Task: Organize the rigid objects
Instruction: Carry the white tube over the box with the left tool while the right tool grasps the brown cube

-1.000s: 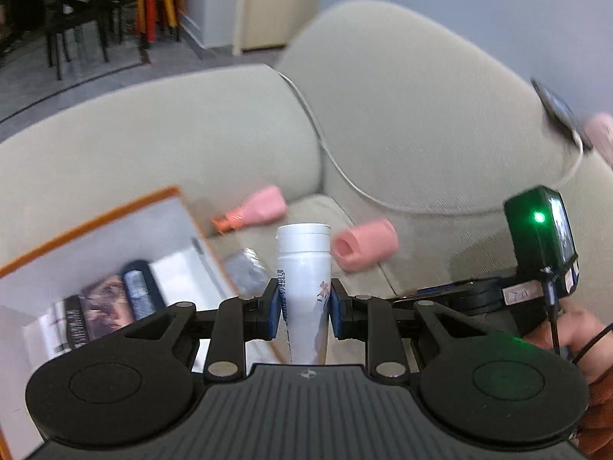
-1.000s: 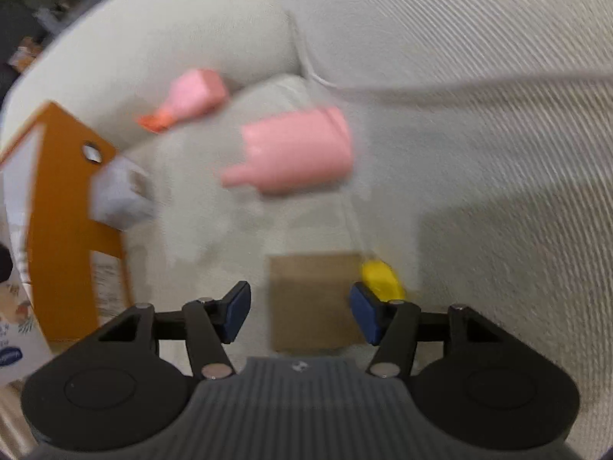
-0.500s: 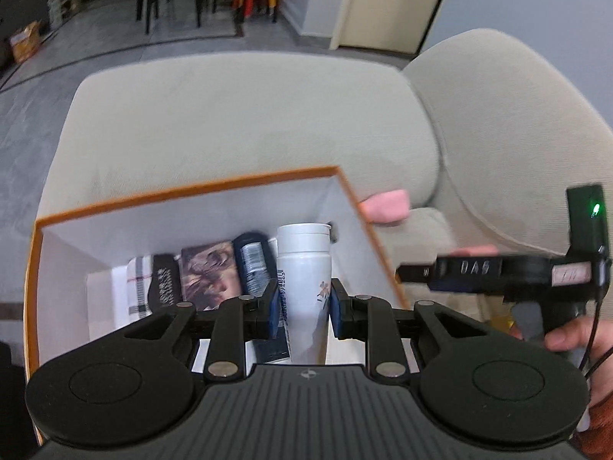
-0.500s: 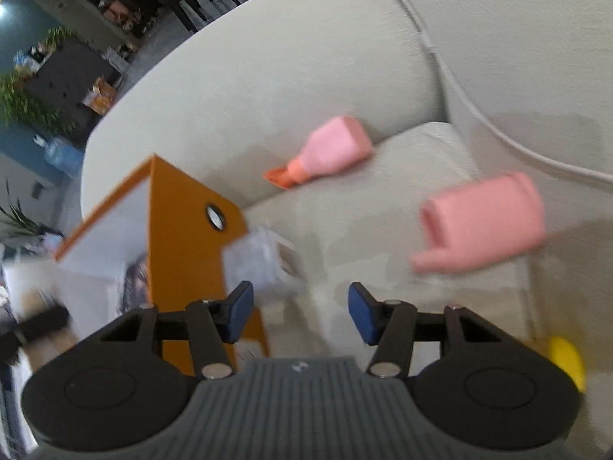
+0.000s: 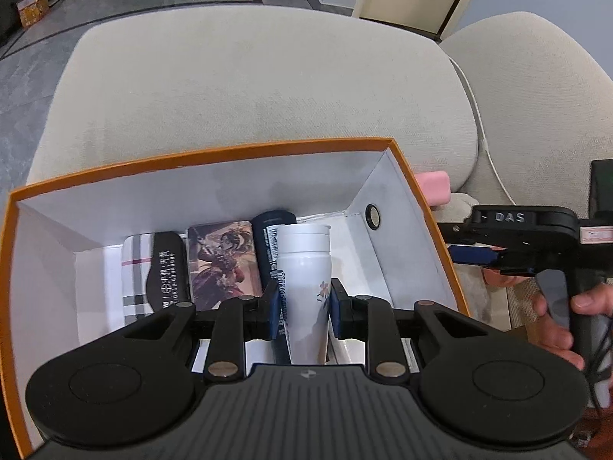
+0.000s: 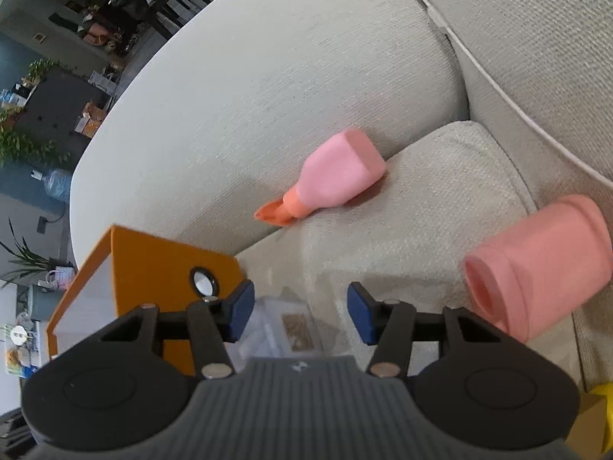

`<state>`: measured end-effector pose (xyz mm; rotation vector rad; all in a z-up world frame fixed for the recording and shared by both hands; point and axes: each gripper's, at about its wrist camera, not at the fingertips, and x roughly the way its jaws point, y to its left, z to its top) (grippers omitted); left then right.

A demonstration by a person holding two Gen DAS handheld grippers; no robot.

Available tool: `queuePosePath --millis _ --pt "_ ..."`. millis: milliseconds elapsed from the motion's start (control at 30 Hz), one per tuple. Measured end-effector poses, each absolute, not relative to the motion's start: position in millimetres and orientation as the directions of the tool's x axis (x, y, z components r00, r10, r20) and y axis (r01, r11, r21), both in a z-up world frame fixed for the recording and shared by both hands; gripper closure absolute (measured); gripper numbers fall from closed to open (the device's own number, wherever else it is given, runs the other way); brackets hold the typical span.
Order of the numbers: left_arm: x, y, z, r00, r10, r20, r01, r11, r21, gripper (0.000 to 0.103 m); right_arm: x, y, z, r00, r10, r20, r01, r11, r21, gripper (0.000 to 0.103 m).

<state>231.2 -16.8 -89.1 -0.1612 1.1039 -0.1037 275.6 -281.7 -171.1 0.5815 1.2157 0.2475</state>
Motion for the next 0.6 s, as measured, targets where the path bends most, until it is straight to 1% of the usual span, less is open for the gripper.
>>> queuePosePath --millis 167,300,467,533,600 --pt "230 -18 -92 0.443 -0.181 -0.878 0.02 0.981 -0.192 0.075 259 -294 -141 0.333 0.479 -0.812 0.011 0.859 0.512 0.05" --pt "222 -22 -91 0.438 -0.213 -0.873 0.044 0.975 -0.216 0.075 243 -316 -116 0.31 0.399 -0.863 -0.09 0.916 0.391 0.05" --pt "206 -26 -84 0.443 -0.238 -0.865 0.074 0.971 -0.229 0.075 220 -342 -103 0.235 0.307 -0.922 -0.206 0.943 0.261 0.05" --pt "199 -26 -80 0.449 -0.247 -0.859 0.083 0.968 -0.235 0.075 212 -342 -101 0.196 0.259 -0.946 -0.295 0.935 0.196 0.05" --pt "193 -27 -77 0.458 -0.255 -0.852 0.091 0.966 -0.24 0.075 204 -335 -100 0.169 0.204 -0.964 -0.427 0.897 0.115 0.046"
